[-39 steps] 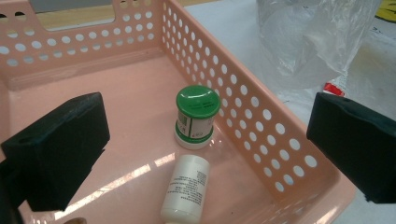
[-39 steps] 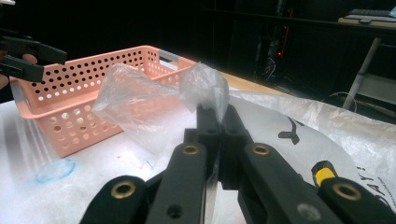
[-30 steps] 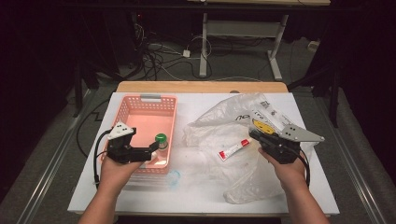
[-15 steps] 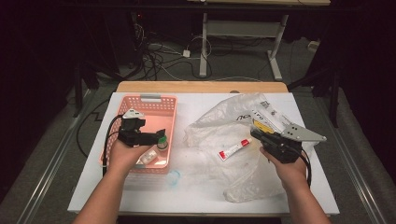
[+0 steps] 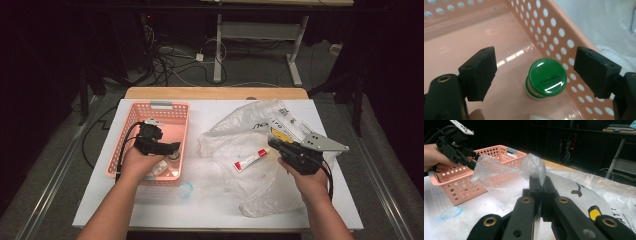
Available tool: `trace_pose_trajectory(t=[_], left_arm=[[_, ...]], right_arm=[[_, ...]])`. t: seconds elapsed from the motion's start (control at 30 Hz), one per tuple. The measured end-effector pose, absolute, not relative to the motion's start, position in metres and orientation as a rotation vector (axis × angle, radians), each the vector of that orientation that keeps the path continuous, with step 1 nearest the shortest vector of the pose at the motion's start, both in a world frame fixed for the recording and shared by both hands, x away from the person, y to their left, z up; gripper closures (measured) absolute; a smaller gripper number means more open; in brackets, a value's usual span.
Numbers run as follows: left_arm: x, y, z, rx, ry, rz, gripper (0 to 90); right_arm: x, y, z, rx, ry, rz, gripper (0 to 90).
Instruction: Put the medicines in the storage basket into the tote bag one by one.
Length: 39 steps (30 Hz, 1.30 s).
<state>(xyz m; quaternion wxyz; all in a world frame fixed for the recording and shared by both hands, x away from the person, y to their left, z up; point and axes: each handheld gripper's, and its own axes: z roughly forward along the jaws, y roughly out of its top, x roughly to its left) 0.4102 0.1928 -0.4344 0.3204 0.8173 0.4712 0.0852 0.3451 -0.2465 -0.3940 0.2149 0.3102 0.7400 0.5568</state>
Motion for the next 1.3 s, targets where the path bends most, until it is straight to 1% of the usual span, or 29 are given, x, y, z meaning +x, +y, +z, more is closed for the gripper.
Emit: trace_pose_trajectory(t=[0.13, 0.23, 0.33, 0.63, 0.77, 0.87, 1.3], left_arm=[[0.412, 0.19, -0.438, 2.188, 1.239, 0.206, 20.2], [0.413, 0.188, -0.44, 2.216, 1.246, 0.197, 24.6], [0.417, 0.188, -0.443, 2.249, 1.262, 0.153, 28.3], [0.419, 0.184, -0.446, 2.293, 1.264, 0.139, 39.7], [0.419, 0.182, -0.448, 2.323, 1.265, 0.136, 42.7], [0.42, 0.18, -0.449, 2.341, 1.26, 0.137, 48.7], [0.418, 0.179, -0.449, 2.345, 1.252, 0.167, 49.6]], right_arm=[[0.345, -0.246, -0.394, 0.855, 2.053, 1.539, 90.0], [0.345, -0.246, -0.394, 0.854, 2.053, 1.539, 90.0], [0.345, -0.246, -0.394, 0.859, 2.05, 1.541, 90.0], [0.345, -0.245, -0.394, 0.852, 2.058, 1.538, 90.0], [0.345, -0.245, -0.394, 0.848, 2.059, 1.533, 90.0], [0.345, -0.245, -0.394, 0.848, 2.06, 1.536, 90.0], [0.345, -0.245, -0.394, 0.847, 2.058, 1.534, 90.0]])
